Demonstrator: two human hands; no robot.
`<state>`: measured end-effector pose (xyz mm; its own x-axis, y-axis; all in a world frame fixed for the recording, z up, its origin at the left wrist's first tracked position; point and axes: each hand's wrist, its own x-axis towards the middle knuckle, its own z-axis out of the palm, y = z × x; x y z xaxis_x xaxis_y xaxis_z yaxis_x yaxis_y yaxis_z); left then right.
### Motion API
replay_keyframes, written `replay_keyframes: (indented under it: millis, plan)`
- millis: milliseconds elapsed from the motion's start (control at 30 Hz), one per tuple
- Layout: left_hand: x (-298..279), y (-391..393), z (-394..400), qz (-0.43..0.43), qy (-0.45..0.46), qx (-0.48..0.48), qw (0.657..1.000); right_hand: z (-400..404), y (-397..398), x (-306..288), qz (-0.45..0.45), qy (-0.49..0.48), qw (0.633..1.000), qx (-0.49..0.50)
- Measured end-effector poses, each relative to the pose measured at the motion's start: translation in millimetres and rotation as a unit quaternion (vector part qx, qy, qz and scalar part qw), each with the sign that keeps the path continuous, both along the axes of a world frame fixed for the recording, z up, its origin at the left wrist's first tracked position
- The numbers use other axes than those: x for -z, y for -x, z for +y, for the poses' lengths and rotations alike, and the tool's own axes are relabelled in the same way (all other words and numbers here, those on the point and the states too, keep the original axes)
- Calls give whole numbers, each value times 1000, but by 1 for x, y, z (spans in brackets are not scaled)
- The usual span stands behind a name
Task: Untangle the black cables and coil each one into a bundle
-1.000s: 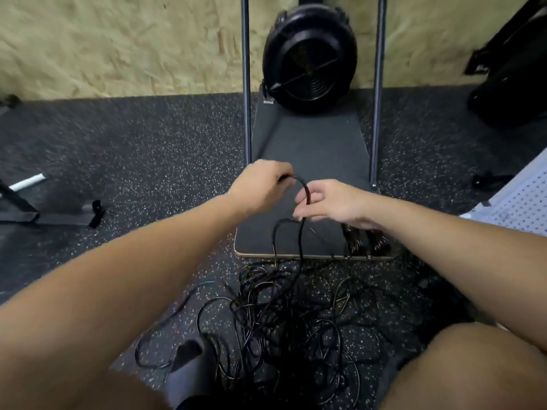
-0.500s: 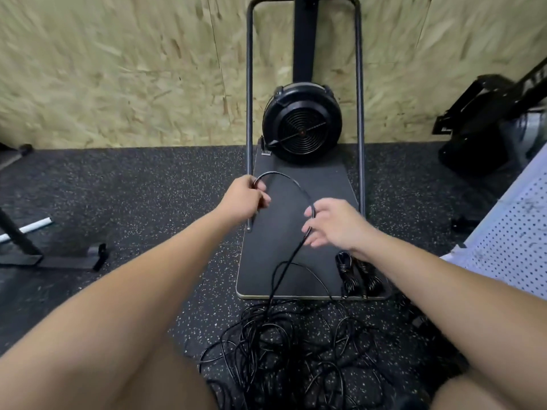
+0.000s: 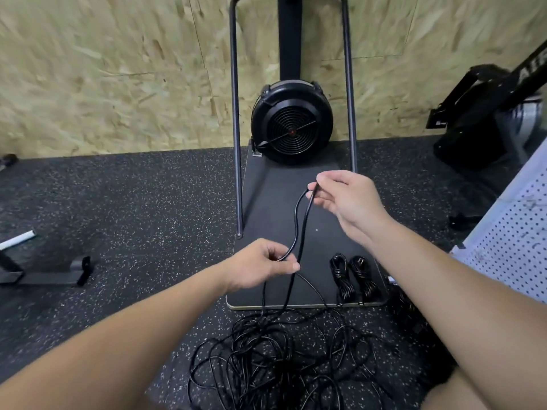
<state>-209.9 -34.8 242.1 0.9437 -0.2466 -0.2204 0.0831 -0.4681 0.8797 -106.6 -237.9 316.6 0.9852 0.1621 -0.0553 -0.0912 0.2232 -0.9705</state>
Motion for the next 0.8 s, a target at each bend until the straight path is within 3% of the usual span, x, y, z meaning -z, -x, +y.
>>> replay_keyframes:
  millis: [67,167,267,400,533,667,800]
  plan:
    - [-3,-9,-6,-33,10,-35,999,-3,-3,-1,-3,-1,1000,-5]
    - [-14,-29,-10,-53,91,-129,986,-5,-5,13,-61,193,979,11]
    - [-23,-44,-10,-36,171,-149,973,0,7,39,-52,310,945,-88]
    - [-33,-50,-14,-34,254,-159,953,13,30,66,24,314,905,-287]
    - [-43,-58,-15,-36,327,-176,928,20,50,89,66,285,885,-364]
    - [-47,-62,-8,-45,343,-195,918,18,60,96,48,313,882,-348]
    - [-45,-63,2,-35,302,-212,929,15,54,73,17,314,916,-248]
